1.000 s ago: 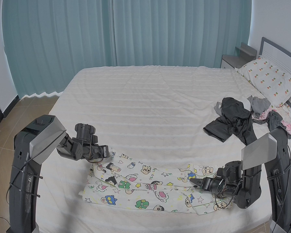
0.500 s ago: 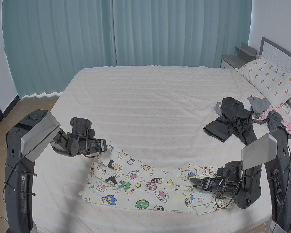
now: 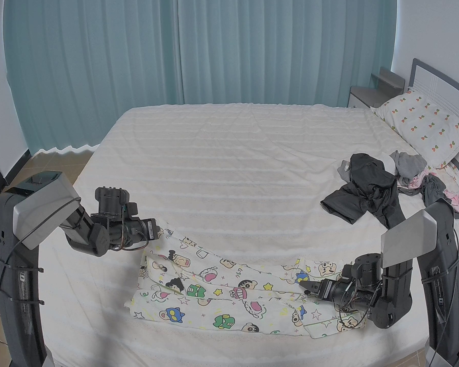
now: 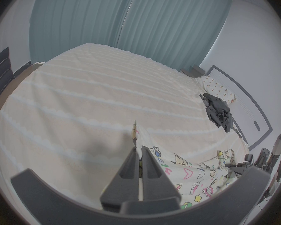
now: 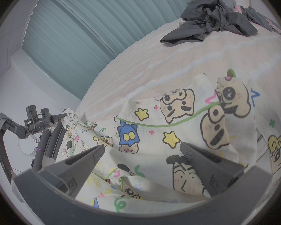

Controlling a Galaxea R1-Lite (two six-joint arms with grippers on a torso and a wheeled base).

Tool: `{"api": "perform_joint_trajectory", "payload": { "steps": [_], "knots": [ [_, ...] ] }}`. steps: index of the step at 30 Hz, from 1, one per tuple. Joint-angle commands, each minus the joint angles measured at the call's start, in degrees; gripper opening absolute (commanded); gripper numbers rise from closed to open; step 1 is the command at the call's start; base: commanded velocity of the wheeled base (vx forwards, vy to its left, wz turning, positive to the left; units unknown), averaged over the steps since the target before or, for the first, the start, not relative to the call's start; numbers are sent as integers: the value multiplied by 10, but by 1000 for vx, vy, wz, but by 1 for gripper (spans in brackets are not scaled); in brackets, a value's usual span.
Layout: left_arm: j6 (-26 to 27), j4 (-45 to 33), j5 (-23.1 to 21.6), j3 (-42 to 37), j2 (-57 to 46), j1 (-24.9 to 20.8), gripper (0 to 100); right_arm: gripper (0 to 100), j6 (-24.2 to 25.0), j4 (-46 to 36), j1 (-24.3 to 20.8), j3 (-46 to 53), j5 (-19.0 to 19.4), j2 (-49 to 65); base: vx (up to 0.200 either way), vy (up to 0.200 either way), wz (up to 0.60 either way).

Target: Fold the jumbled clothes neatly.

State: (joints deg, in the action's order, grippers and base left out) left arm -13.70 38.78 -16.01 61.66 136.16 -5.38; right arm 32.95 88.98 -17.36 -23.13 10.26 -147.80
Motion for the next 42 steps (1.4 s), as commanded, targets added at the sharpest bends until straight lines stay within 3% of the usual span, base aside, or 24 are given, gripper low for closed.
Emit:
{"api": "perform_joint_trajectory", "payload": {
  "steps": [1, 9, 24, 35, 42],
  "knots": [
    [0, 37, -9, -61, -35, 8, 0, 100, 0, 6, 0, 0, 0, 0, 0, 0, 0],
    [0, 136, -19, -161, -36, 17, 0, 100, 2, 6, 0, 0, -5, -1, 0, 0, 0],
    [2, 237, -44, -305, -19, 26, 0, 100, 2, 6, 0, -1, -9, -1, 0, 0, 0],
    [6, 331, -38, -372, 32, 27, 0, 100, 3, 6, 0, -1, -9, -1, 0, 0, 0],
    [7, 336, -25, -383, 34, 36, 0, 100, 3, 5, 0, -1, -9, -1, 0, 0, 0]
  ]
}}
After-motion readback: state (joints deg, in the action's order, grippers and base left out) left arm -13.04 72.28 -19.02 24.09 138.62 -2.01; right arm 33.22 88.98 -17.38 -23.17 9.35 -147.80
